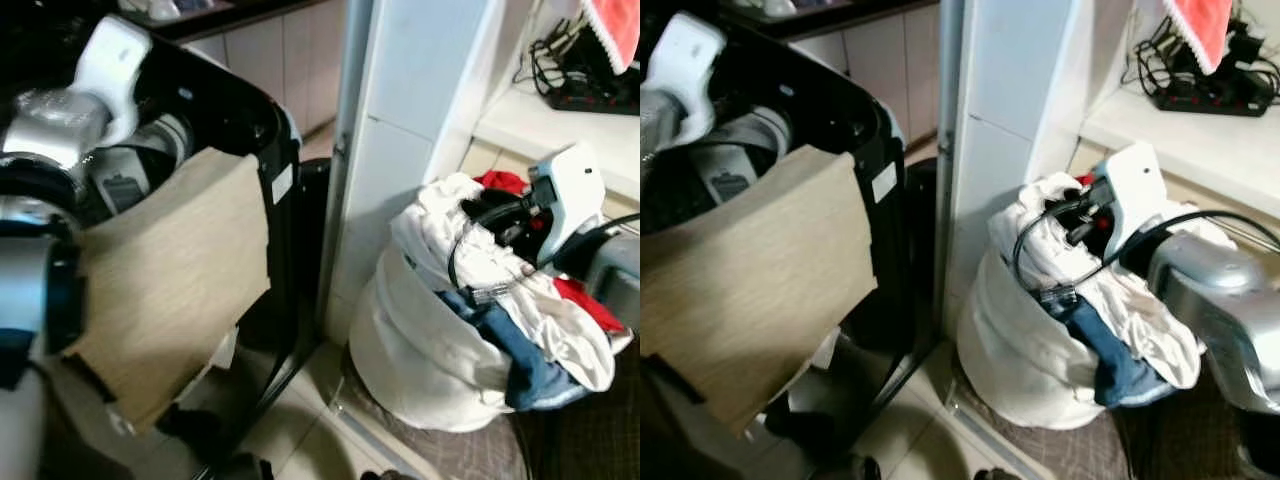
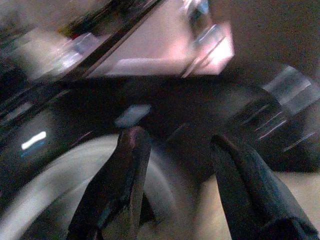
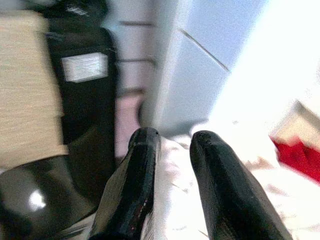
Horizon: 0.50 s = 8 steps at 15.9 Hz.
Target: Clothes washing
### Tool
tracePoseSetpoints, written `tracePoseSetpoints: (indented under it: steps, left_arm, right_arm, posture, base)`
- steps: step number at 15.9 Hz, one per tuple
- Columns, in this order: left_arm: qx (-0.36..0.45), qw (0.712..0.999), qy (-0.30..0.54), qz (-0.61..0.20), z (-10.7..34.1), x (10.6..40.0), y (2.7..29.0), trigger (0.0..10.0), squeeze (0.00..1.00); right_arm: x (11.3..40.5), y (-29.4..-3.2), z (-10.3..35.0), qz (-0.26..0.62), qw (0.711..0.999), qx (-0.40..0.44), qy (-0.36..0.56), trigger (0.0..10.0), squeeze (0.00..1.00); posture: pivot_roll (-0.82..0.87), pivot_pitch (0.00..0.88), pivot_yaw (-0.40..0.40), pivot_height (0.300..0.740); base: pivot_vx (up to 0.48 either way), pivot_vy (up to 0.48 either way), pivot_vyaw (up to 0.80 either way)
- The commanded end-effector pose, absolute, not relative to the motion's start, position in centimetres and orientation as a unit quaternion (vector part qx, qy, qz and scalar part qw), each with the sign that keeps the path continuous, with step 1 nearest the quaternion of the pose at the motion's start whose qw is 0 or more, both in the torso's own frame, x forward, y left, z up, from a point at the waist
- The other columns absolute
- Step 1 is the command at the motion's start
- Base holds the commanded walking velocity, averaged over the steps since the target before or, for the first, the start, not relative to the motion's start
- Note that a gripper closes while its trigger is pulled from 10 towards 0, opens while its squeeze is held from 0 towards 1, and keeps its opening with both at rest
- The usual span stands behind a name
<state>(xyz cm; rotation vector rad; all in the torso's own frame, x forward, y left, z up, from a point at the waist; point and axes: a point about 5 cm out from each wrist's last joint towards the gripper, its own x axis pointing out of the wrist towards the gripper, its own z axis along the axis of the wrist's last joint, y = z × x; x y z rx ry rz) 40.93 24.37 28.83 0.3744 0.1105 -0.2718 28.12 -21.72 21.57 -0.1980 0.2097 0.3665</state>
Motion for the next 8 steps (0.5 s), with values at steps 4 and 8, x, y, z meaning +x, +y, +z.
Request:
tracePoseSetpoints:
  steps: [4, 8]
  left_arm:
    - [0.058, 0.946, -0.032, -0.317, 27.3, 40.3, 18.0, 10.0, 0.0]
    - [0.084, 0.845, -0.008, -0.528, 23.6, 34.4, 13.4, 10.0, 0.0]
  right_arm:
    - [29.7, -24.3, 19.7, 0.084, 0.984, -0.082, 0.131, 10.0, 1.0]
    - [29.7, -24.9, 17.5, 0.118, 0.967, -0.068, 0.217, 10.0, 1.0]
  posture:
    - [-0.11, 0.05, 0.003, 0.74]
    - [-0.12, 0.058, -0.001, 0.74]
  base:
    - [0.0, 0.0, 0.0]
    - [0.0, 0.0, 0.0]
